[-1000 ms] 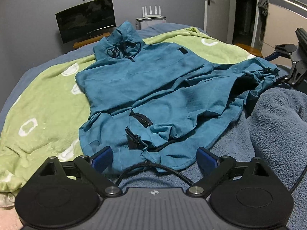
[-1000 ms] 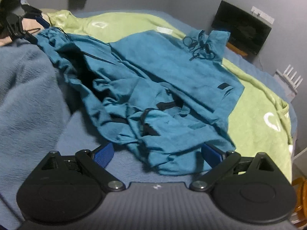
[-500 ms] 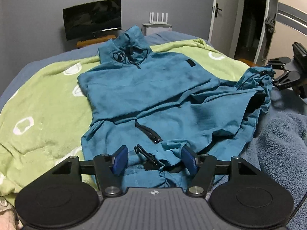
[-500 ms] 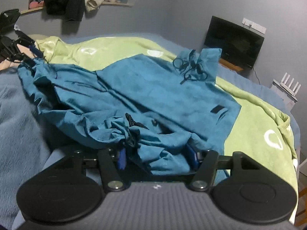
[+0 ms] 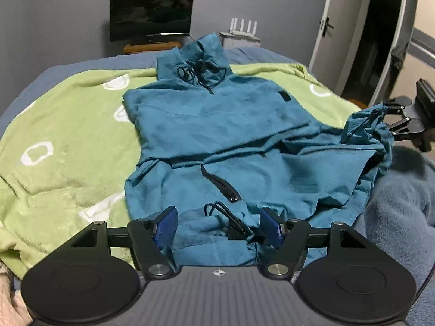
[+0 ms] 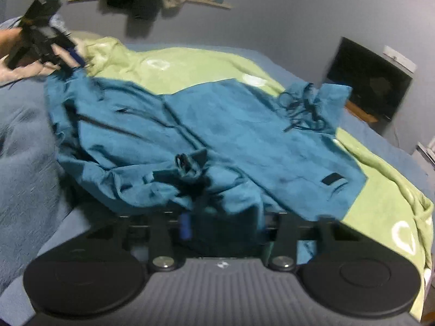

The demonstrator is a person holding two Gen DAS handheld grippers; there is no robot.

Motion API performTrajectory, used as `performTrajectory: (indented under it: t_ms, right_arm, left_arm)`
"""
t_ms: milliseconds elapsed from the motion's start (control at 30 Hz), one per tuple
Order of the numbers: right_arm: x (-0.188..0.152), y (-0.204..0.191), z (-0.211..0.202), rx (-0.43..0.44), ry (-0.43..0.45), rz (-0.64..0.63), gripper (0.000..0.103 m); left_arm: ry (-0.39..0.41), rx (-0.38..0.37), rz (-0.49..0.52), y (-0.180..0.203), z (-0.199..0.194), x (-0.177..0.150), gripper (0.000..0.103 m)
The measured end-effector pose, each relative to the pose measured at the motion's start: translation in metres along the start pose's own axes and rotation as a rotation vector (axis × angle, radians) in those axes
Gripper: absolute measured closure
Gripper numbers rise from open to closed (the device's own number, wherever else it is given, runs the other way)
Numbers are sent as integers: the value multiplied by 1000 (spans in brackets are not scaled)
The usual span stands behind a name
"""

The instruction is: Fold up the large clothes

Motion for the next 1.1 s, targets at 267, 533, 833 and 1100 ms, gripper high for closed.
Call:
performTrajectory:
  t_ms: [267, 533, 833, 1100]
  right_arm:
    - [25, 66, 14, -49, 159, 336, 100]
    - [47, 107, 55, -68, 200, 430, 100]
    - [47, 164, 82, -243, 281, 651, 101]
    - [16, 199, 129, -476, 289, 858, 101]
  left_arm:
    - [102, -23, -131, -26, -24, 16, 20]
    - [137, 17, -121, -37, -35, 33, 20]
    - [144, 11, -141, -45, -27, 43, 19]
    - [133, 72, -78, -38, 34, 85, 19]
Point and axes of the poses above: each gripper's, at about its wrist camera, not at the fingertips, and z roughly the way its jaws point, y to its right, x to its top, the point moved 2 cm from there along z, roughly the way its jaws point, and after that the axes turned 7 degrees about x, right-handed, at the moved point
